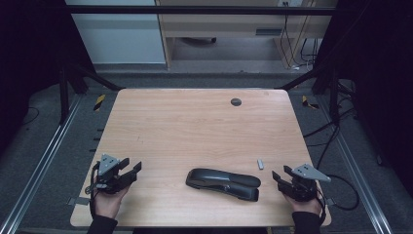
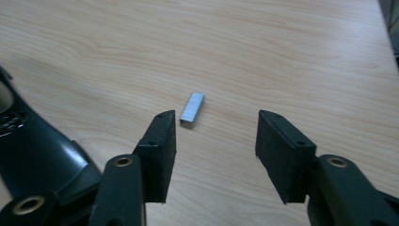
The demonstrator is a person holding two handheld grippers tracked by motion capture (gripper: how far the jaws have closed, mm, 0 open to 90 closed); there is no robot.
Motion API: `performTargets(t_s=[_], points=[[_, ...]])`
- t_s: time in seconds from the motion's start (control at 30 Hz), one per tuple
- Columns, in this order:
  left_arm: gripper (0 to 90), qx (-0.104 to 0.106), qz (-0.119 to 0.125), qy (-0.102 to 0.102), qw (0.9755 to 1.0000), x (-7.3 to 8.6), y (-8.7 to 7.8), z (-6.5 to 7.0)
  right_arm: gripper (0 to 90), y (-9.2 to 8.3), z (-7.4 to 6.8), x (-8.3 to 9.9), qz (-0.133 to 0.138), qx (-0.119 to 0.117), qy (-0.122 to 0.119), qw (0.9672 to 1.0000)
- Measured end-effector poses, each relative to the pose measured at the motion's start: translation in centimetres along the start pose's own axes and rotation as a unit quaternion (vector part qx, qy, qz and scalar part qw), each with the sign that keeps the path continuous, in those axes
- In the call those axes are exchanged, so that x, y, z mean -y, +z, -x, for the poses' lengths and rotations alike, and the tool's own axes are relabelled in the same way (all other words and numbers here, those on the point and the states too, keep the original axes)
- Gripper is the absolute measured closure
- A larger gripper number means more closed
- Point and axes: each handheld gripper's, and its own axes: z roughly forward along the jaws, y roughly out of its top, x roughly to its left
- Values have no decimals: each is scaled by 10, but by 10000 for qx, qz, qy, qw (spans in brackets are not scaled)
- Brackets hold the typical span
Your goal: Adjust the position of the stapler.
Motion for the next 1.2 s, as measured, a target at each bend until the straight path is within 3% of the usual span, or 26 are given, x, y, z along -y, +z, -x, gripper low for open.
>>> performTargets(t_s=[0.27,0.43,0.63,0.8,1.2], points=[[611,98,110,319,9994,-6,-7,16,589,-4,-7,2,-129,-381,40,9992],[740,249,124,590,9979,-10,-9,27,661,-4,-14,4,-269,-605,20,9978],[833,390,170,796,9959,-20,-7,41,727,-7,-20,6,-298,-883,-7,9956],[887,494,194,992,9936,-28,-4,53,824,-11,-29,8,-377,-1185,-104,9922],[894,699,141,1197,9903,-43,18,80,900,-8,-39,10,-540,-1533,-118,9866]])
